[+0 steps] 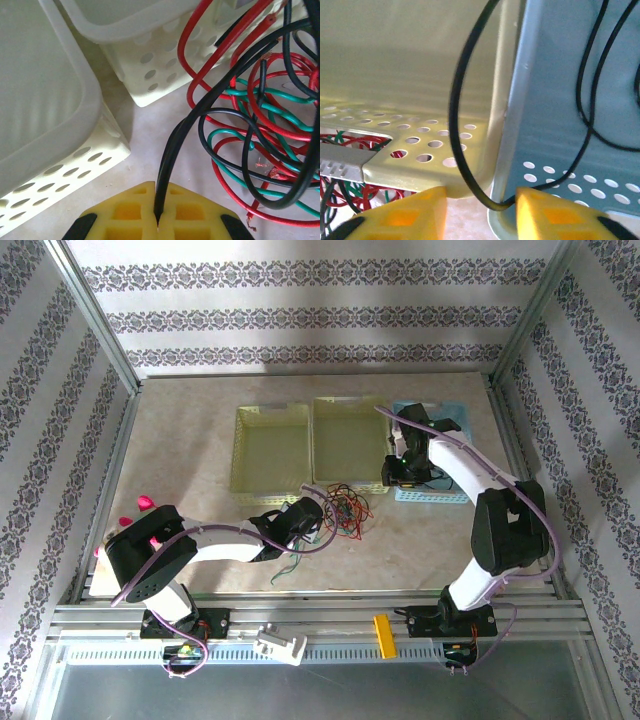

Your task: Untangle the cables

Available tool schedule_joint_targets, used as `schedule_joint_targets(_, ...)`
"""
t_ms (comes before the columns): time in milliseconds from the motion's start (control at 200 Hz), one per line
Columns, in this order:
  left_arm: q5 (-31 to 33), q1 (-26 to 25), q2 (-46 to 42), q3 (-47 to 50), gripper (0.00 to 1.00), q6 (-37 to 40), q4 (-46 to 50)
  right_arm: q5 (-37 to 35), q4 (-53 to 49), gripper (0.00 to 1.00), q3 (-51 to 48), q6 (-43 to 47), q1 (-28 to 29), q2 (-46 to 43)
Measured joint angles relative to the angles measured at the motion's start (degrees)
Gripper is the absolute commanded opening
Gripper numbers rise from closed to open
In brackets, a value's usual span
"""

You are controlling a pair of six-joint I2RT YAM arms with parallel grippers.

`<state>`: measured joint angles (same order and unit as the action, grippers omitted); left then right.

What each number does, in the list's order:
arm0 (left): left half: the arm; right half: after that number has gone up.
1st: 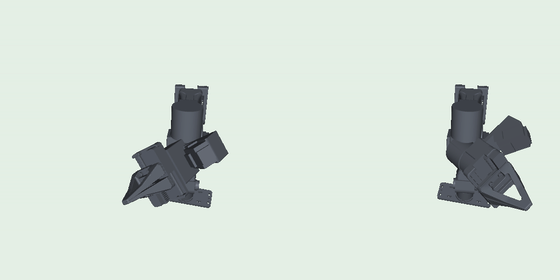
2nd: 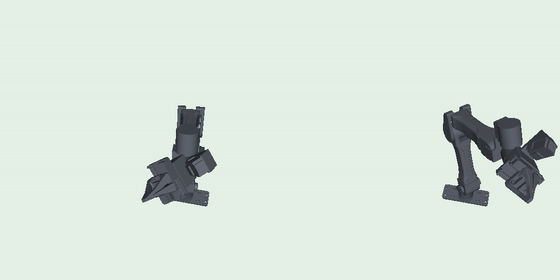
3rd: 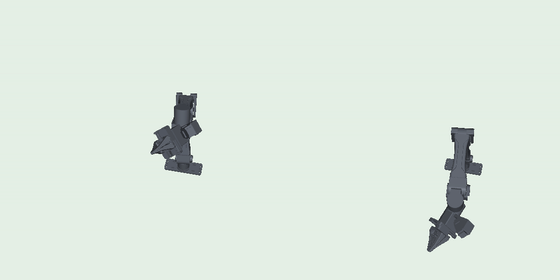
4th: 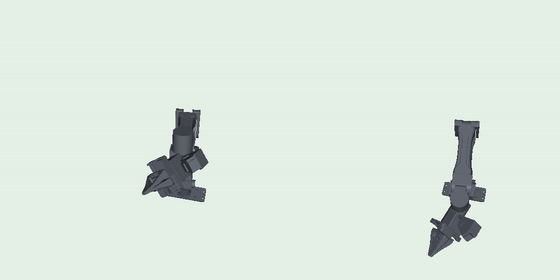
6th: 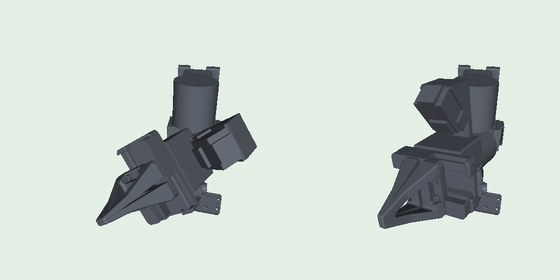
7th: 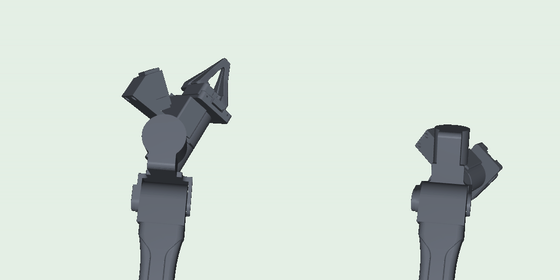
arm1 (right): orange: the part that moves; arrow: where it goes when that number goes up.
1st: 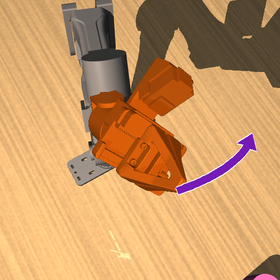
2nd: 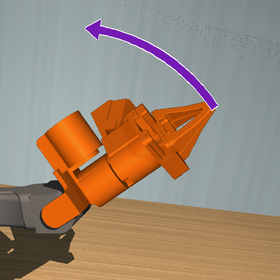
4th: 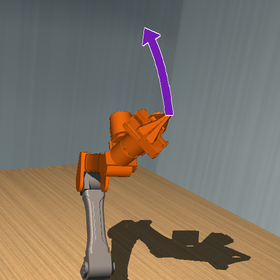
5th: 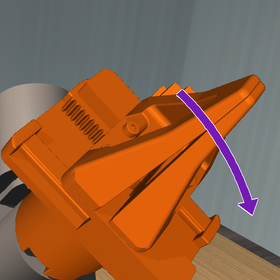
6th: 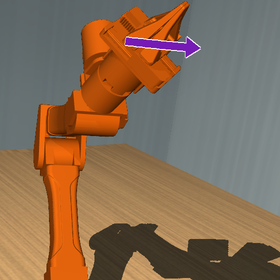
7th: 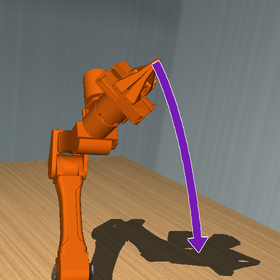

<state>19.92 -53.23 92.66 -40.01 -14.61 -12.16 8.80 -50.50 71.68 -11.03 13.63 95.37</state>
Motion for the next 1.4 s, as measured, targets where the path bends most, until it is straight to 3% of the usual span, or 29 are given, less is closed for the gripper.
schedule_joint_targets(170, -0.02, 0.00, 0.00, 0.00, 0.00, 0.00, 0.02, -0.87, 0.17, 0.13, 0.20, 0.20, 0.42, -0.02)
schedule_joint_targets(560, -0.22, 0.00, 0.00, 0.00, 0.00, 0.00, 0.02, -0.98, 1.53, 0.00, 0.02, -2.10, -0.42, -0.66)
schedule_joint_targets(845, -0.39, 0.00, 0.00, 0.00, 0.00, 0.00, 0.02, 2.97, 6.51, 0.00, -2.49, -4.87, -4.92, -3.45)
schedule_joint_targets(1109, -0.42, 0.00, 0.00, 0.00, 0.00, 0.00, 0.20, 5.68, 9.60, 0.01, -4.72, -6.91, -5.62, -3.63)
schedule_joint_targets(1339, -0.44, 0.00, 0.00, -0.04, 0.00, 0.00, 0.31, 7.10, 12.52, 0.17, -5.29, -9.20, -5.66, -3.58)
schedule_joint_targets(1399, -0.44, 0.00, 0.00, -0.11, 0.00, 0.00, 0.44, 7.30, 13.55, 0.26, -5.77, -10.05, -5.66, -3.58)
